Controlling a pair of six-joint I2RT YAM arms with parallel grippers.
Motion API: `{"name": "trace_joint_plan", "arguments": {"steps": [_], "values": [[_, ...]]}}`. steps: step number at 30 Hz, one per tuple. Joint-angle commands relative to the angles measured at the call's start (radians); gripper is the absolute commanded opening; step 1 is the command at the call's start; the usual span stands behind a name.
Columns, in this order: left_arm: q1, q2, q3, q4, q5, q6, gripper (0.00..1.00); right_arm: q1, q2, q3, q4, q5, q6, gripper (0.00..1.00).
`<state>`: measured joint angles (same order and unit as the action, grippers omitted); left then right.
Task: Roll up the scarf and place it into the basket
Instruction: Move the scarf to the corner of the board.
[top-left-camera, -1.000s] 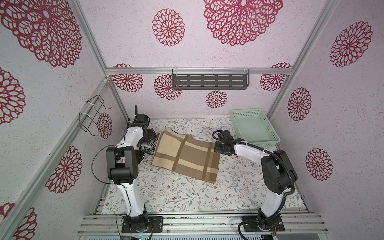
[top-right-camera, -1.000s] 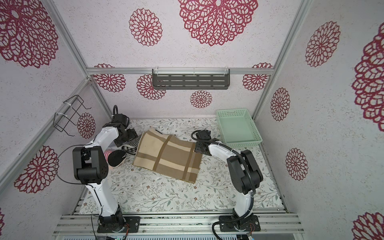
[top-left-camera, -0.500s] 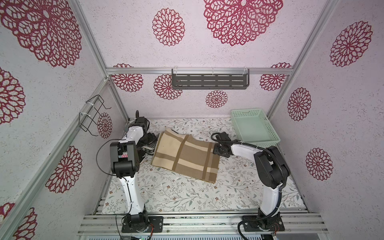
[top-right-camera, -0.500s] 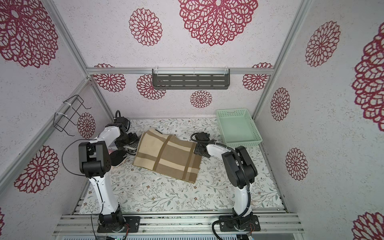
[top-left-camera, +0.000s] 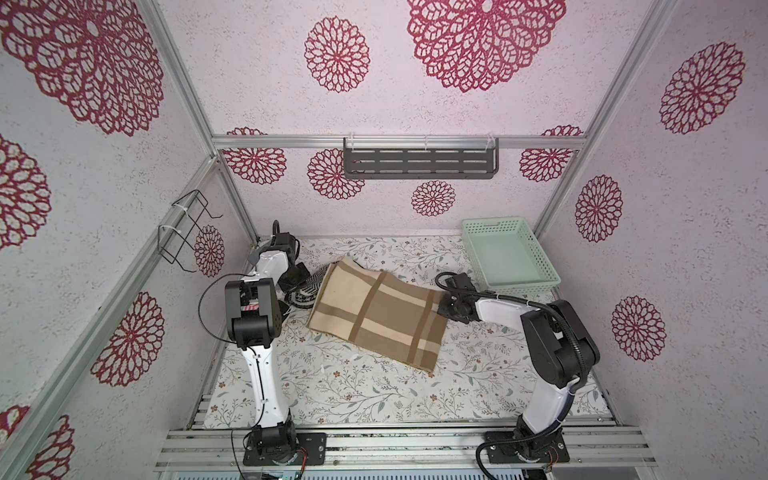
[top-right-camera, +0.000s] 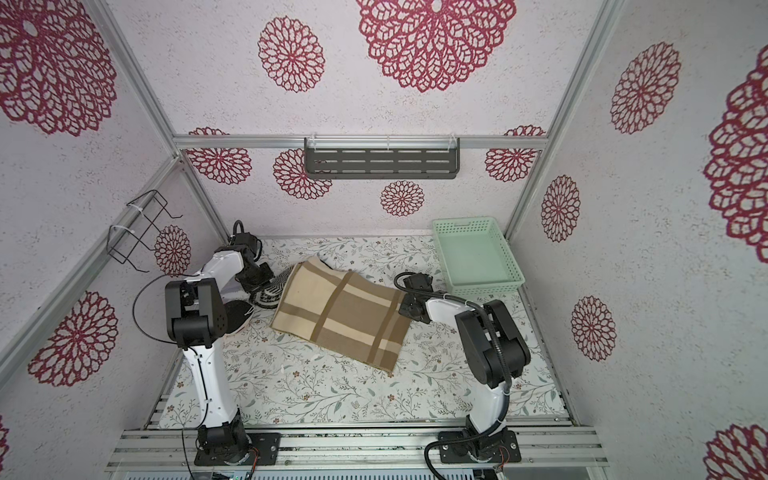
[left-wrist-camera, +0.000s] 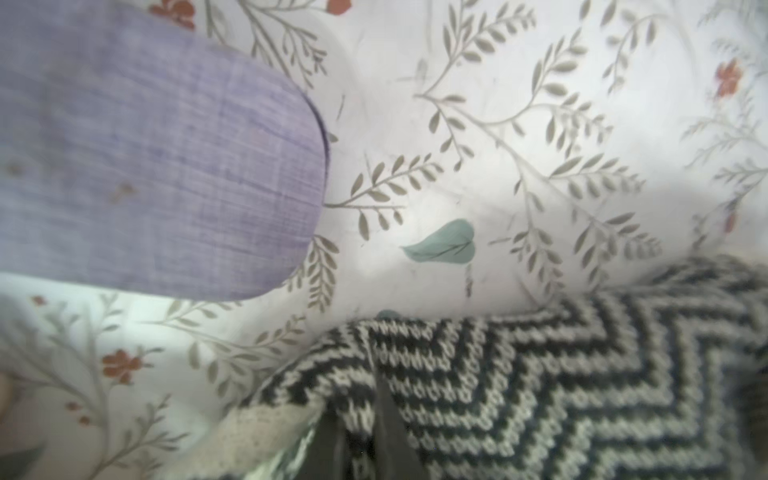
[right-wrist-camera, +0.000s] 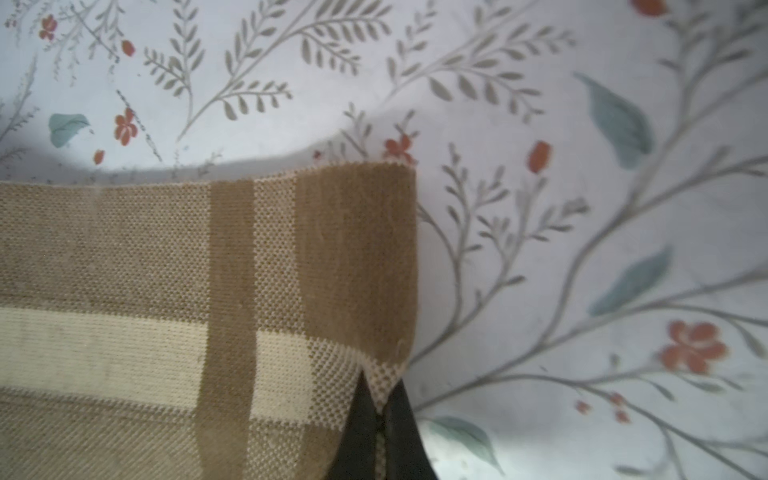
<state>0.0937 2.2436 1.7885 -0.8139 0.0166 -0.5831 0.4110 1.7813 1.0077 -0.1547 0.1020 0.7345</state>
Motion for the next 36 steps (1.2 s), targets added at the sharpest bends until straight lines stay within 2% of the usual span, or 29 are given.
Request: {"name": "trace_joint_plan", "arguments": {"steps": [1, 9, 13, 17, 24, 30, 31, 32, 33, 36], "values": [[0.011, 0.026, 0.029, 0.043, 0.014, -0.034, 0.0, -0.044, -0.107, -0.061, -0.067, 0.092, 0.035, 0.0], [0.042, 0.048, 0.083, 0.077, 0.011, -0.067, 0.0, -0.103, -0.283, -0.186, -0.171, 0.181, 0.053, 0.0], [0.062, 0.032, 0.116, 0.171, 0.044, -0.09, 0.0, -0.16, -0.367, -0.254, -0.189, 0.192, 0.062, 0.0], [0.067, 0.048, 0.244, 0.19, 0.042, -0.072, 0.0, -0.205, -0.43, -0.299, -0.208, 0.199, 0.075, 0.0], [0.106, 0.092, 0.466, 0.128, -0.029, -0.039, 0.0, -0.233, -0.502, -0.324, -0.296, 0.262, 0.111, 0.0], [0.131, 0.065, 0.417, 0.146, -0.008, -0.045, 0.0, -0.241, -0.6, -0.375, -0.354, 0.318, 0.184, 0.0], [0.129, 0.058, 0.397, 0.159, 0.018, -0.05, 0.03, -0.242, -0.618, -0.386, -0.351, 0.318, 0.191, 0.0], [0.125, 0.054, 0.372, 0.173, 0.056, -0.059, 0.12, -0.244, -0.636, -0.397, -0.346, 0.313, 0.196, 0.0], [0.119, 0.046, 0.347, 0.187, 0.094, -0.065, 0.26, -0.244, -0.645, -0.405, -0.335, 0.302, 0.198, 0.0], [0.085, 0.011, 0.279, 0.198, 0.138, -0.063, 0.43, -0.245, -0.645, -0.411, -0.322, 0.274, 0.196, 0.12]]}}
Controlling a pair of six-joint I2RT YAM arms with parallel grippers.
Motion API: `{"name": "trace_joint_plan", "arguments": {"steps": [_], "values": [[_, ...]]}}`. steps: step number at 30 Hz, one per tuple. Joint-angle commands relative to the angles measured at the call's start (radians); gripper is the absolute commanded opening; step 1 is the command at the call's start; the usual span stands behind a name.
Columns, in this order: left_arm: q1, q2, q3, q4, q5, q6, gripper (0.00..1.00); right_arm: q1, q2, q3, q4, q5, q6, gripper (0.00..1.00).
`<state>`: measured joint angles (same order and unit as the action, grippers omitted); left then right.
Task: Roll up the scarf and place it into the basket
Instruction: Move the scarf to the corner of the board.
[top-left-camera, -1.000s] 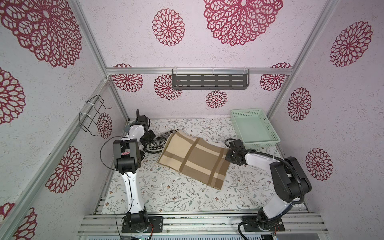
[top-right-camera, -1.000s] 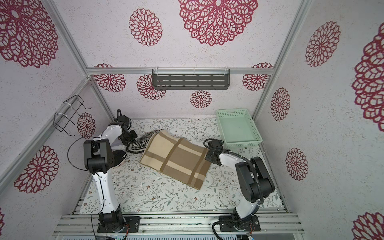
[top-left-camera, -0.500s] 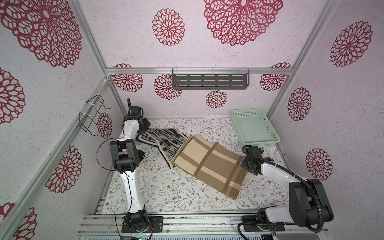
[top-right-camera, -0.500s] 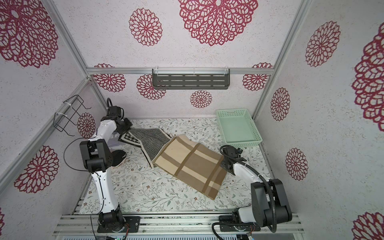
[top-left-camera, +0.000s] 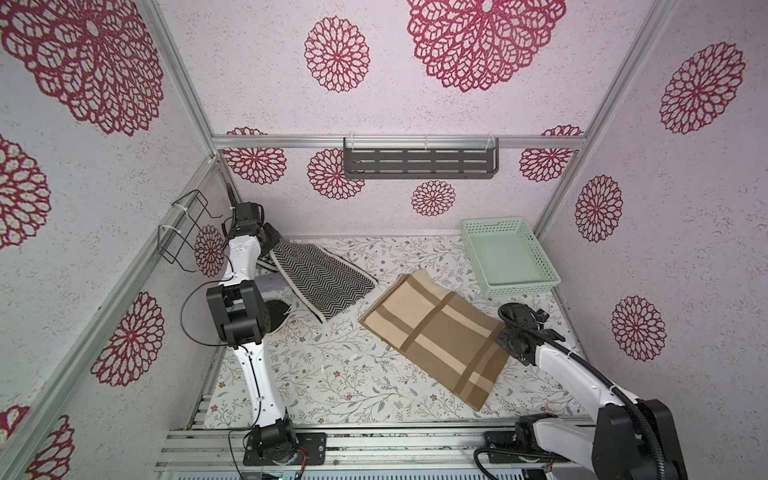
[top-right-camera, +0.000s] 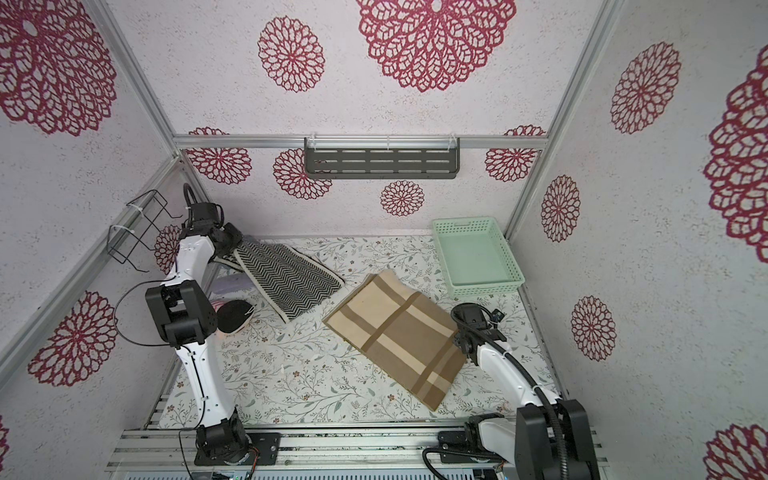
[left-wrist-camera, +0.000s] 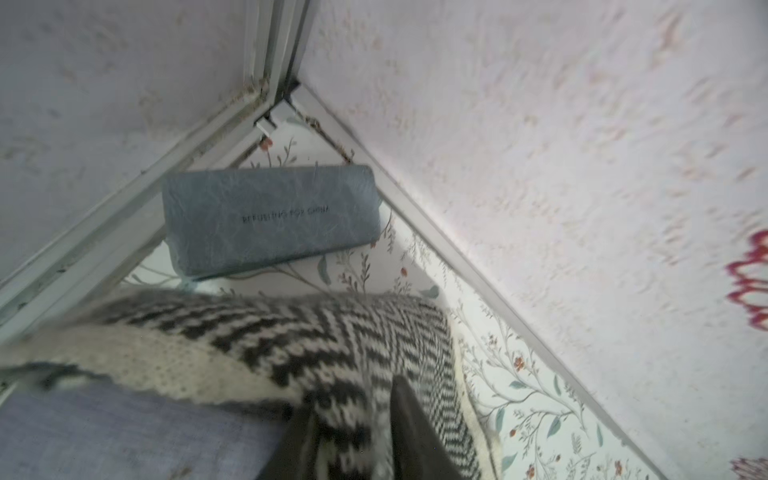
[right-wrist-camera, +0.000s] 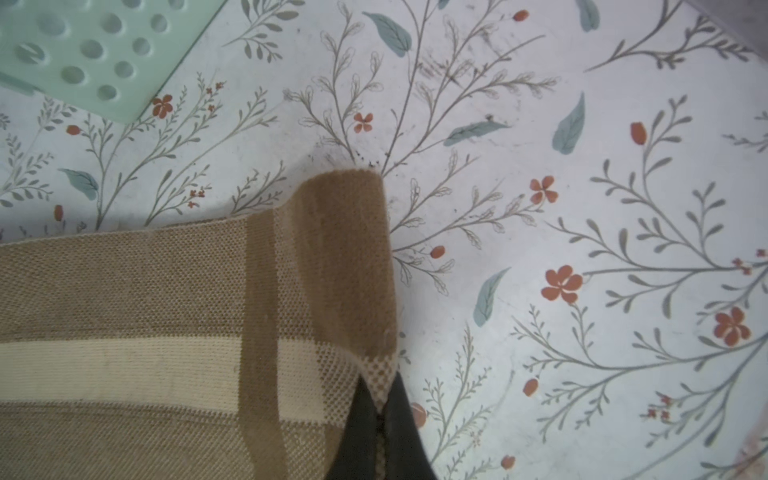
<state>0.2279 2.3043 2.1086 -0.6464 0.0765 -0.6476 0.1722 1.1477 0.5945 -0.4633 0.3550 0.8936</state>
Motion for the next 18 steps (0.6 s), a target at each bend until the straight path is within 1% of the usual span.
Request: {"name": "trace_joint_plan", "arguments": {"steps": [1, 3, 4, 5, 9, 11, 14, 18], "values": [[-0.066, -0.065, -0.064, 0.029, 0.08, 0.002, 0.5, -0.006, -0.007, 0.002, -0.013, 0.015, 0.037, 0.17], [-0.1, -0.117, -0.127, 0.024, 0.073, -0.001, 0.72, -0.006, 0.0, -0.003, -0.011, 0.006, 0.038, 0.22], [-0.117, -0.144, -0.157, 0.019, 0.058, -0.008, 0.81, -0.005, -0.003, -0.006, -0.009, 0.004, 0.039, 0.23], [-0.14, -0.182, -0.199, 0.018, 0.031, -0.015, 0.87, -0.007, -0.005, -0.01, -0.008, 0.001, 0.039, 0.26], [-0.269, -0.359, -0.373, 0.021, -0.127, -0.042, 0.92, -0.007, -0.017, -0.012, -0.011, -0.006, 0.033, 0.39], [-0.345, -0.425, -0.451, 0.02, -0.173, -0.057, 0.93, -0.006, -0.018, -0.009, -0.011, -0.009, 0.025, 0.42], [-0.463, -0.478, -0.56, 0.04, -0.167, -0.073, 0.93, -0.006, -0.018, -0.005, -0.011, -0.014, 0.013, 0.43], [-0.628, -0.447, -0.632, 0.027, -0.1, -0.064, 0.9, -0.006, -0.028, -0.005, -0.008, -0.026, -0.003, 0.43]]}}
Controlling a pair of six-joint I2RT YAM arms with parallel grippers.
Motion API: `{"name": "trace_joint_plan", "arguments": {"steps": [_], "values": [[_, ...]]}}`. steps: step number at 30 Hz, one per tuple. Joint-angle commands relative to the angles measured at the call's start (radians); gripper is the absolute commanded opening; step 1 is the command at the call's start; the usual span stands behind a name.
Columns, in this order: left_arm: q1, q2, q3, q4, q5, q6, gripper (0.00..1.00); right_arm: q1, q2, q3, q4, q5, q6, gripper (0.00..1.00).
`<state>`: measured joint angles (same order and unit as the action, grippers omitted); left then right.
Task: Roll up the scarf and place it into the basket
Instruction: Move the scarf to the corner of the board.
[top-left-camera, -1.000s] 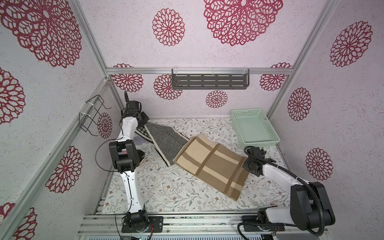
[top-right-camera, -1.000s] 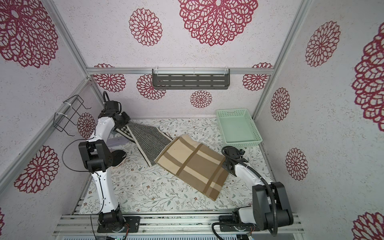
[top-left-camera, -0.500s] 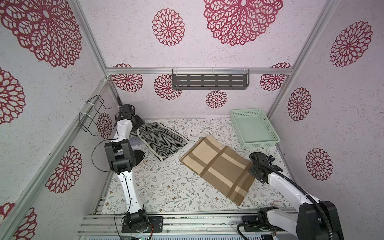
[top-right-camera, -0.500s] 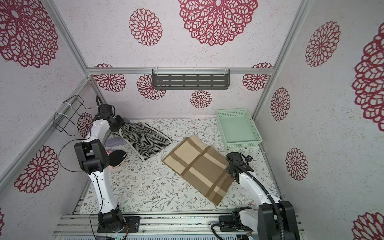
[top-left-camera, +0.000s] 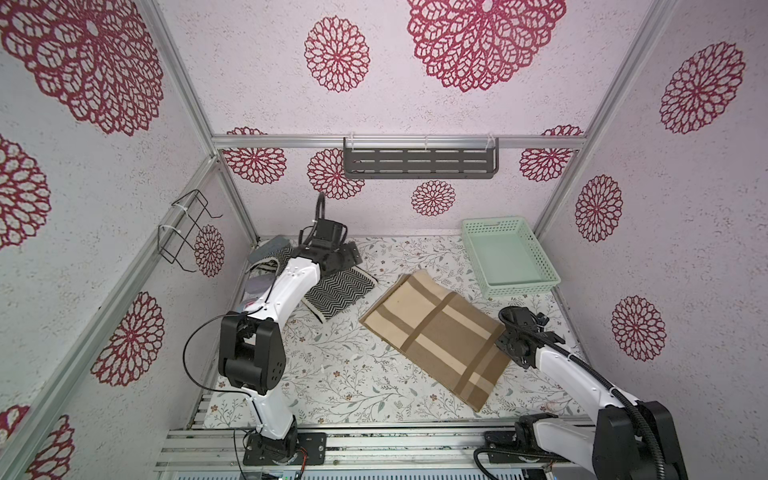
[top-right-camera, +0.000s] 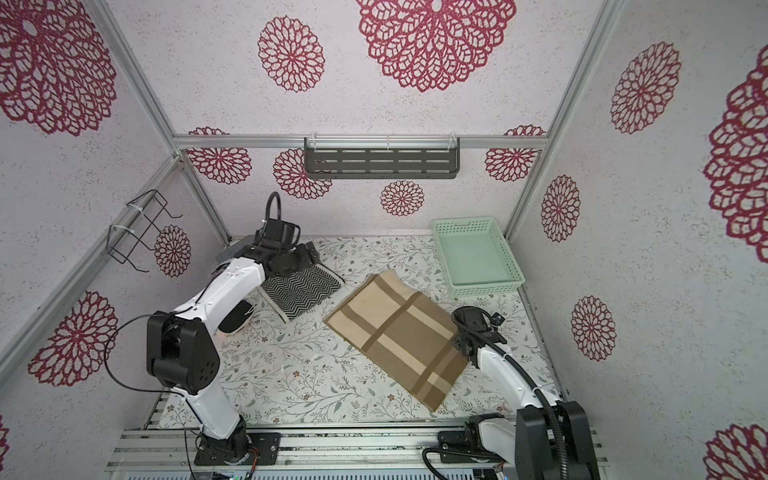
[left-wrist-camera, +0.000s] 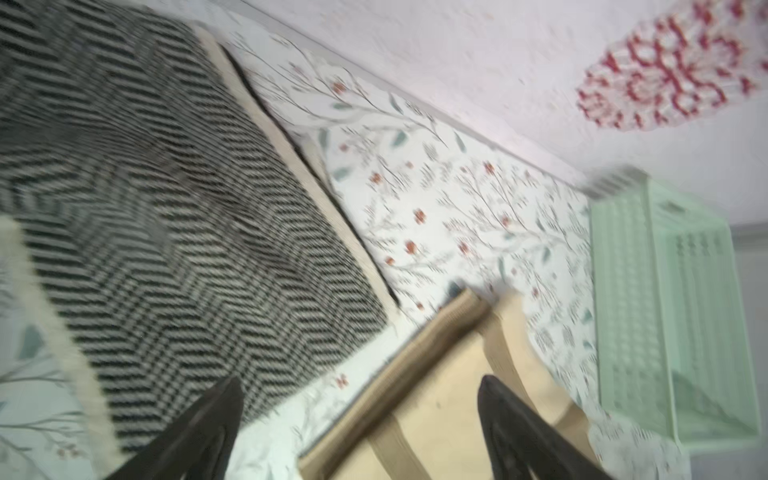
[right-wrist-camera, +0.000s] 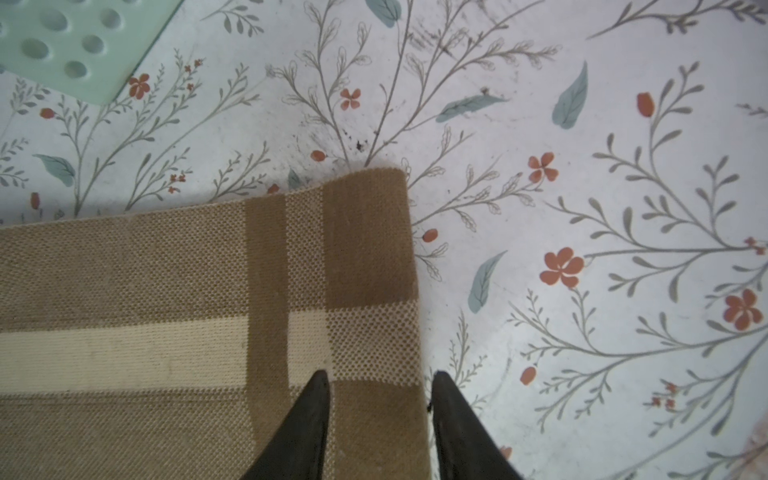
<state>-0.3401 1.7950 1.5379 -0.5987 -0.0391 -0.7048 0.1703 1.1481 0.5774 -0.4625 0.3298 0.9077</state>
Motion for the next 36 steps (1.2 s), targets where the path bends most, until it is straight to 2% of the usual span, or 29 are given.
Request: {"name": "trace_joint_plan", "arguments": {"steps": [1, 6, 13, 14, 18, 20, 22, 23, 25, 29, 31, 33, 36], "values": [[-0.094, 0.082, -0.062, -0.033, 0.022, -0.001, 0.9, -0.004, -0.033, 0.01, -0.008, -0.004, -0.02, 0.43], [-0.21, 0.21, -0.05, -0.101, -0.005, 0.016, 0.9, -0.004, -0.071, -0.009, 0.004, -0.023, -0.026, 0.43], [-0.235, 0.33, -0.035, -0.126, 0.004, 0.033, 0.87, -0.003, -0.109, -0.027, 0.012, -0.051, -0.022, 0.43], [-0.232, 0.359, -0.025, -0.136, -0.014, 0.042, 0.82, -0.004, -0.109, -0.025, 0.013, -0.06, -0.022, 0.43], [-0.208, 0.474, 0.069, -0.159, -0.019, 0.085, 0.44, -0.004, -0.106, -0.027, 0.016, -0.09, -0.027, 0.43], [-0.193, 0.522, 0.142, -0.168, -0.036, 0.105, 0.29, -0.003, -0.102, -0.027, 0.019, -0.1, -0.032, 0.43], [-0.173, 0.575, 0.23, -0.176, -0.06, 0.125, 0.18, -0.003, -0.099, -0.027, 0.018, -0.107, -0.033, 0.43], [-0.157, 0.605, 0.288, -0.188, -0.03, 0.135, 0.14, -0.004, -0.096, -0.028, 0.022, -0.113, -0.034, 0.43], [-0.13, 0.657, 0.4, -0.199, 0.02, 0.136, 0.12, -0.002, -0.088, -0.031, 0.033, -0.13, -0.036, 0.43], [-0.08, 0.759, 0.672, -0.267, 0.021, 0.114, 0.14, 0.011, -0.05, -0.045, 0.065, -0.196, -0.029, 0.44], [-0.04, 0.813, 0.776, -0.274, 0.092, 0.068, 0.14, 0.037, -0.026, -0.054, 0.083, -0.214, -0.013, 0.44], [0.001, 0.848, 0.82, -0.235, 0.174, -0.002, 0.11, 0.082, 0.008, -0.06, 0.11, -0.219, 0.012, 0.44], [0.046, 0.858, 0.803, -0.127, 0.251, -0.099, 0.08, 0.163, 0.076, -0.049, 0.139, -0.219, 0.054, 0.43]]}}
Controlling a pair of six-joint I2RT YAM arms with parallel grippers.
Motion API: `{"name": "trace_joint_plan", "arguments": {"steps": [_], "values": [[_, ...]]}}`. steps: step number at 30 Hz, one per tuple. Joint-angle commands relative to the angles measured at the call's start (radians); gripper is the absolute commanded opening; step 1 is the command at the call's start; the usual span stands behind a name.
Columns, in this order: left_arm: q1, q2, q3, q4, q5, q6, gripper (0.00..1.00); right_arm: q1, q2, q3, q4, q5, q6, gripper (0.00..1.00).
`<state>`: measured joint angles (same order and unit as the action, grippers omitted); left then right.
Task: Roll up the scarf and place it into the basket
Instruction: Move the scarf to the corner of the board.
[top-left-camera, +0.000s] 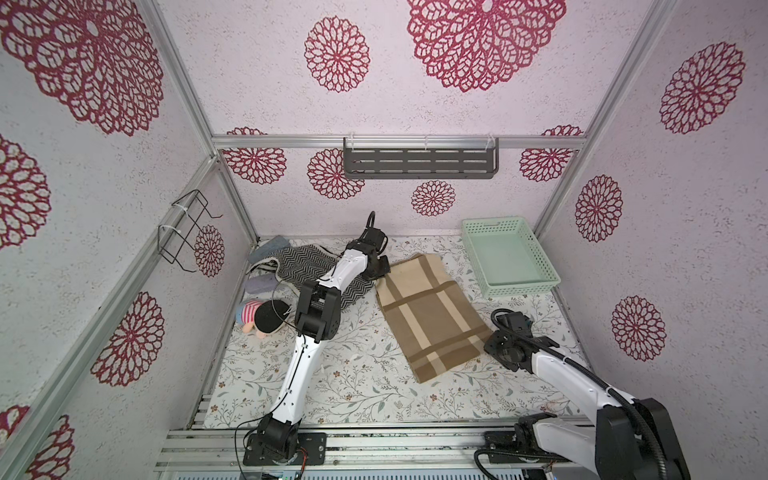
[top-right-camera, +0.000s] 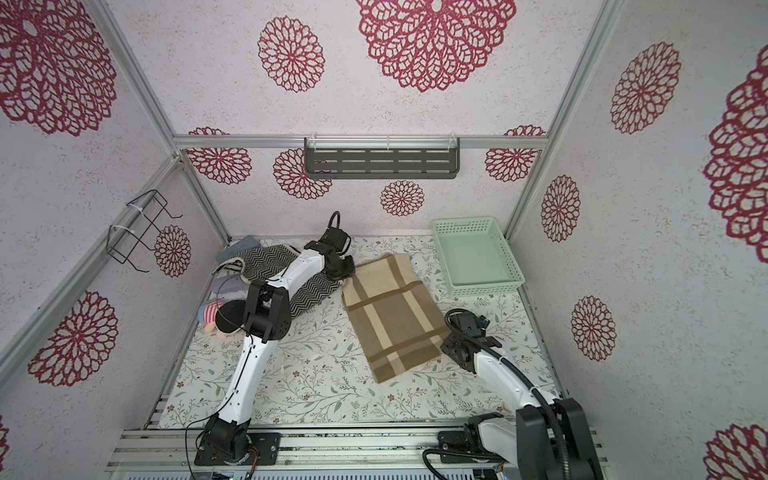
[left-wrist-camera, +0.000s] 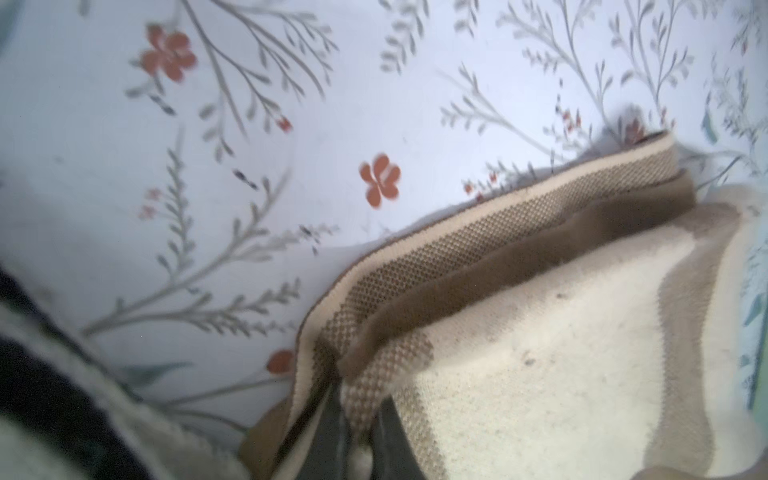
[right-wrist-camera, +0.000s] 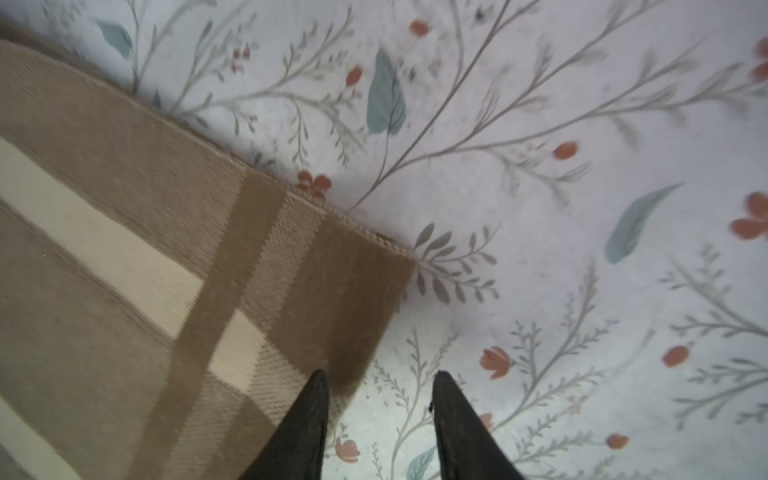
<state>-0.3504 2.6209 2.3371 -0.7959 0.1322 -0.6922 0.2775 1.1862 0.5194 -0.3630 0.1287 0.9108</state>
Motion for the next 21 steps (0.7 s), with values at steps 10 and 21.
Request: {"name": "trace_joint_plan", "arguments": {"steps": [10, 21], "values": [[0.092, 0.003, 0.057, 0.308, 0.157, -0.2, 0.51, 0.269, 0.159, 0.072, 0.027, -0.04, 0.139, 0.4], [-0.032, -0.368, -0.289, 0.221, -0.025, 0.013, 0.81, 0.063, 0.099, 0.229, -0.07, -0.004, -0.137, 0.56]]}}
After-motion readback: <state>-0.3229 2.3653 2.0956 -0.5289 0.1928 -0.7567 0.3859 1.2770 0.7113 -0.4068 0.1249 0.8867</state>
